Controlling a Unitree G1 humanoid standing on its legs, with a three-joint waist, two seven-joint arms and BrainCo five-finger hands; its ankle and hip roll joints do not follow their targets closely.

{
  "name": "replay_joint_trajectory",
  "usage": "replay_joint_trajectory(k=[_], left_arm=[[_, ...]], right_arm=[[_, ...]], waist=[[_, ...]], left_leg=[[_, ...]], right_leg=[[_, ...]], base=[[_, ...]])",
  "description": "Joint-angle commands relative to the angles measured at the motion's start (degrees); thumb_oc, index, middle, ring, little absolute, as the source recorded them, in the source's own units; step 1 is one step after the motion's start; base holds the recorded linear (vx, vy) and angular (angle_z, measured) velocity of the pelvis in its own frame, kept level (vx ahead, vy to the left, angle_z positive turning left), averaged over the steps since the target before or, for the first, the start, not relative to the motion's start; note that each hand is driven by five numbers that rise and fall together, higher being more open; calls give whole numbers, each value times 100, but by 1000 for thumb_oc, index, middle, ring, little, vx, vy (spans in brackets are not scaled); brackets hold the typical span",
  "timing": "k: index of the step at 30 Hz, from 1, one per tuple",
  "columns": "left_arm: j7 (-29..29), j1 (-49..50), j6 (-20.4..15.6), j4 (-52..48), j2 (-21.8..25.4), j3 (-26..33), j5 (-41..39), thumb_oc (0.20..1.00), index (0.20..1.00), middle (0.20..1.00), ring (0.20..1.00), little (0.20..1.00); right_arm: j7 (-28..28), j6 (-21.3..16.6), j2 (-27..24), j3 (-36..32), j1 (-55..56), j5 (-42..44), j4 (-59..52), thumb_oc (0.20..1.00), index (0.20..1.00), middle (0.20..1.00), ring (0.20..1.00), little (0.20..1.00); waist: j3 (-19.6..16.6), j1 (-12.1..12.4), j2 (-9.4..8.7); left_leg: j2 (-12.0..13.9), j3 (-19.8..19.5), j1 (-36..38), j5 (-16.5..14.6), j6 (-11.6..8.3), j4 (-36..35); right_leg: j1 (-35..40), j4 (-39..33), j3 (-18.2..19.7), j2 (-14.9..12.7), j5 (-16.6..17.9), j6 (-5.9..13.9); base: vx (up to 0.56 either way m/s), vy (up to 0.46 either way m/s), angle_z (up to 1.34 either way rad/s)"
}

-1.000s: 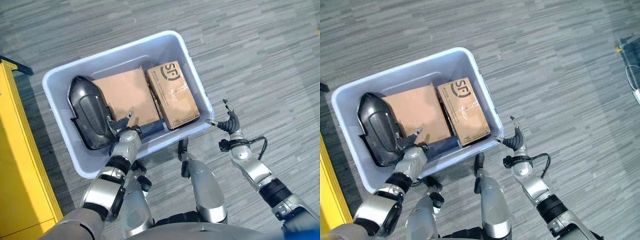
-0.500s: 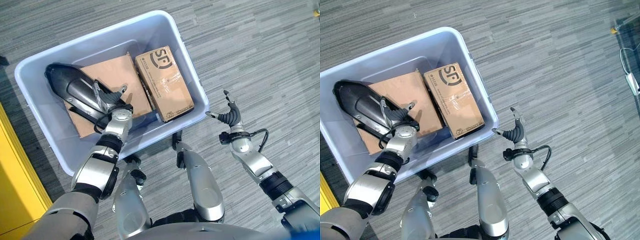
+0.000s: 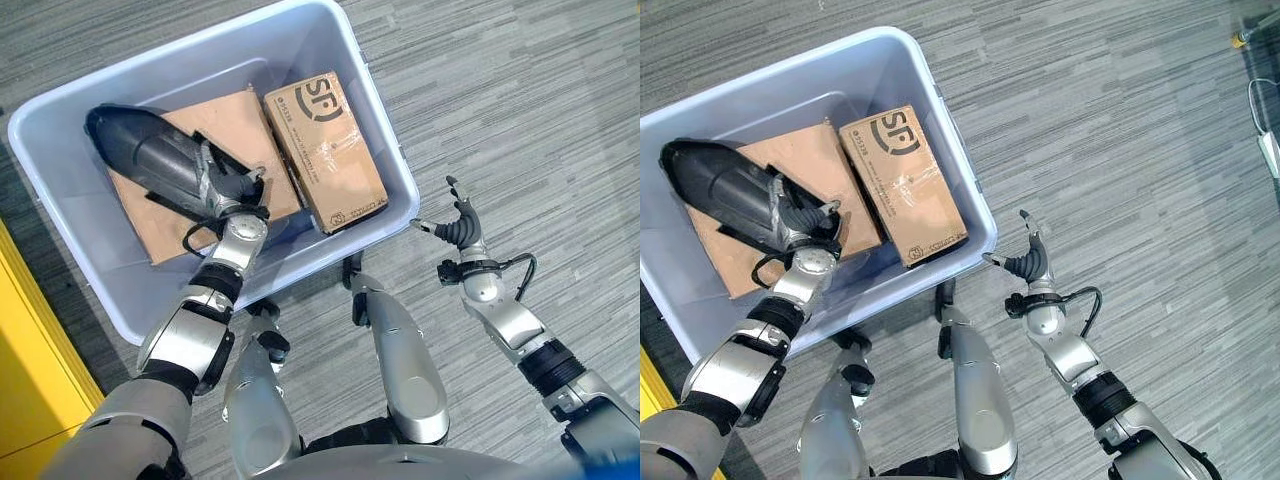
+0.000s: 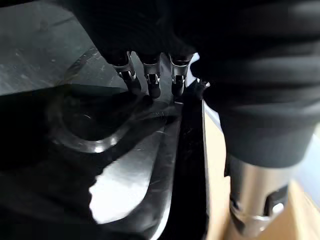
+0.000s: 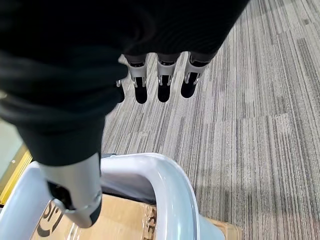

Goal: Move parts from the plastic box to the shelf.

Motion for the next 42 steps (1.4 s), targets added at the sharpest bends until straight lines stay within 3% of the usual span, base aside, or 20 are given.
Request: replay_joint_trajectory(k=[1, 10, 13, 17, 19, 20, 22, 25, 29, 35, 39, 42], left_arm=[[-278, 144, -277, -227, -254, -105, 563, 1000, 1000, 1000, 1000, 1000], [-49, 384, -159, -691, -392, -920, 2060, 1000, 1000, 1000, 1000, 1000], [417, 485, -92, -821, -376, -1137, 2302, 1000, 1000, 1000, 1000, 1000], [1381, 506, -90, -877, -252, -1037, 2615, 1000, 1000, 1000, 1000, 1000], [1586, 501, -131, -896, -216, -993, 2634, 1000, 1000, 1000, 1000, 1000], [2180, 505, -373, -940, -80, -797, 2514, 1000, 1000, 1000, 1000, 1000], [2484, 517, -573, -977, -17, -620, 2446, 1000, 1000, 1000, 1000, 1000], [3428, 594, -1178, -1232, 81, -111, 2370, 1000, 1000, 1000, 1000, 1000], [4178, 656, -1644, -1533, -5, 399, 2711, 1000, 1000, 1000, 1000, 1000], [4299, 638, -1541, -1706, -114, 617, 2633, 1000, 1000, 1000, 1000, 1000], [3982, 699, -1500, -1630, -234, 745, 1932, 1000, 1000, 1000, 1000, 1000], [2891, 791, -1445, -1561, -354, 761, 1082, 1000, 1000, 1000, 1000, 1000]], right_arm=[[24, -277, -161, -269, 184, 0, -269, 1000, 1000, 1000, 1000, 1000], [178, -466, -215, -247, 321, -129, -159, 1000, 1000, 1000, 1000, 1000], [208, -651, -247, -172, 404, -170, -63, 1000, 1000, 1000, 1000, 1000], [172, -784, -212, -77, 426, -157, 99, 1000, 1000, 1000, 1000, 1000], [146, -805, -211, -52, 428, -145, 114, 1000, 1000, 1000, 1000, 1000], [98, -898, -209, -6, 477, -134, 176, 1000, 1000, 1000, 1000, 1000], [100, -953, -183, -11, 509, -134, 228, 1000, 1000, 1000, 1000, 1000], [-11, -1067, -114, 31, 631, -146, 273, 1000, 1000, 1000, 1000, 1000], [-153, -1148, 30, 116, 655, -64, 347, 1000, 1000, 1000, 1000, 1000], [-173, -1168, 195, 218, 612, 70, 423, 1000, 1000, 1000, 1000, 1000], [-197, -1191, 284, 277, 614, 140, 465, 1000, 1000, 1000, 1000, 1000], [-231, -1172, 348, 300, 571, 198, 515, 1000, 1000, 1000, 1000, 1000]], waist=[[-137, -6, -237], [-137, -27, -165], [-137, -26, -118], [-137, 34, -82], [-137, 48, -79], [-137, 102, -68], [-137, 136, -52], [-137, 259, -22], [-137, 417, -72], [-137, 540, -186], [-138, 598, -268], [-137, 642, -312]], left_leg=[[608, -393, -320, -208, -745, 892], [557, -320, -200, -137, -751, 810], [572, -283, -110, -96, -765, 798], [573, -286, -11, -83, -765, 773], [577, -287, -3, -81, -766, 766], [592, -319, 9, -89, -767, 793], [587, -350, 19, -82, -768, 791], [574, -458, 34, -67, -778, 760], [555, -608, 15, -116, -775, 696], [599, -737, 6, -146, -798, 662], [634, -764, 14, -183, -810, 639], [667, -800, -10, -160, -833, 654]], right_leg=[[-84, -110, -151, 50, -118, 395], [-5, -120, -132, 87, -137, 417], [82, -119, -144, 90, -183, 410], [186, -136, -182, 88, -211, 396], [196, -138, -186, 86, -211, 394], [246, -128, -206, 85, -248, 380], [272, -128, -219, 87, -264, 372], [353, -170, -272, 86, -279, 362], [448, -248, -349, 103, -263, 362], [565, -308, -456, 124, -243, 356], [633, -371, -529, 137, -206, 373], [661, -400, -566, 157, -186, 378]], base=[[0, 34, 2], [0, 35, -1], [1, 11, 0], [0, -8, -2], [1, -29, 0], [4, -60, 2], [-2, -61, 2], [-7, -98, 4], [-14, -131, 10], [-2, -123, 13], [1, -98, 5], [1, -80, 9]])
